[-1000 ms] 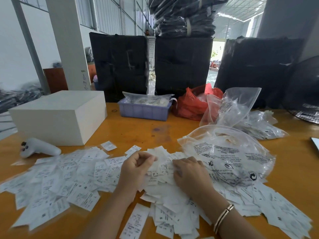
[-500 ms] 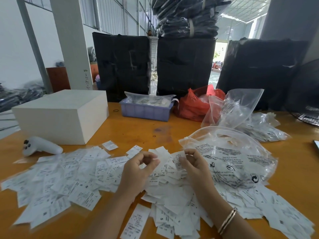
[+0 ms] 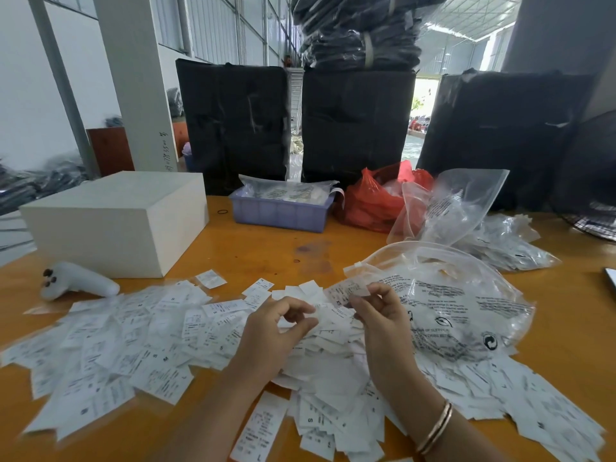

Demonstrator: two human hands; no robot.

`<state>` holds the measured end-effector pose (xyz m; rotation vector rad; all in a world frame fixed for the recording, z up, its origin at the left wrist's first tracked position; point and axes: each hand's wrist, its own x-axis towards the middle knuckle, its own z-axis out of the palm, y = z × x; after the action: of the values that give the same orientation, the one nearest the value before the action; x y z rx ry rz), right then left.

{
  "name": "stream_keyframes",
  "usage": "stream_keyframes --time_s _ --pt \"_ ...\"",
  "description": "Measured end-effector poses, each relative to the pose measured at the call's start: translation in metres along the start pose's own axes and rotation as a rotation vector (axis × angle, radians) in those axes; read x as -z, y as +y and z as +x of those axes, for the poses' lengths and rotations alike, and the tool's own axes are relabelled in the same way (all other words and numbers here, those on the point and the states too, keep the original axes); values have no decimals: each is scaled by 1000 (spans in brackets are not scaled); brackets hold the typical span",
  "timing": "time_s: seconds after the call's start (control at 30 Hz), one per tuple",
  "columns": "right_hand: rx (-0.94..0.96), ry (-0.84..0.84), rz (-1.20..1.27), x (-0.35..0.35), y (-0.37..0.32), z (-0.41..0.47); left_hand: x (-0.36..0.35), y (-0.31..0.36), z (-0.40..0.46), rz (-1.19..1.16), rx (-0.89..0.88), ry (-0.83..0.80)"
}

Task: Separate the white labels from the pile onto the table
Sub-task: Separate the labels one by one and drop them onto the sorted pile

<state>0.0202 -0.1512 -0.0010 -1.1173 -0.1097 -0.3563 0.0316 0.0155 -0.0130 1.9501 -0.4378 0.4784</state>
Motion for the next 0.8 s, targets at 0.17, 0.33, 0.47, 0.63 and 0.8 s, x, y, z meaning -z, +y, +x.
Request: stream_keyframes --time_s 0.17,0.33,0.47,0.63,0.8 --pt "14 -2 -62 0 2 1 1 0 0 -7 12 16" --pt "65 -54 -163 0 2 -1 1 -1 1 -6 10 25" --pt "75 -69 -209 0 2 -2 2 -1 1 2 23 38" --pt "75 -71 -238 2 4 0 2 -1 1 -15 54 64" --pt "70 -112 -319 3 10 1 2 -2 2 -5 56 48"
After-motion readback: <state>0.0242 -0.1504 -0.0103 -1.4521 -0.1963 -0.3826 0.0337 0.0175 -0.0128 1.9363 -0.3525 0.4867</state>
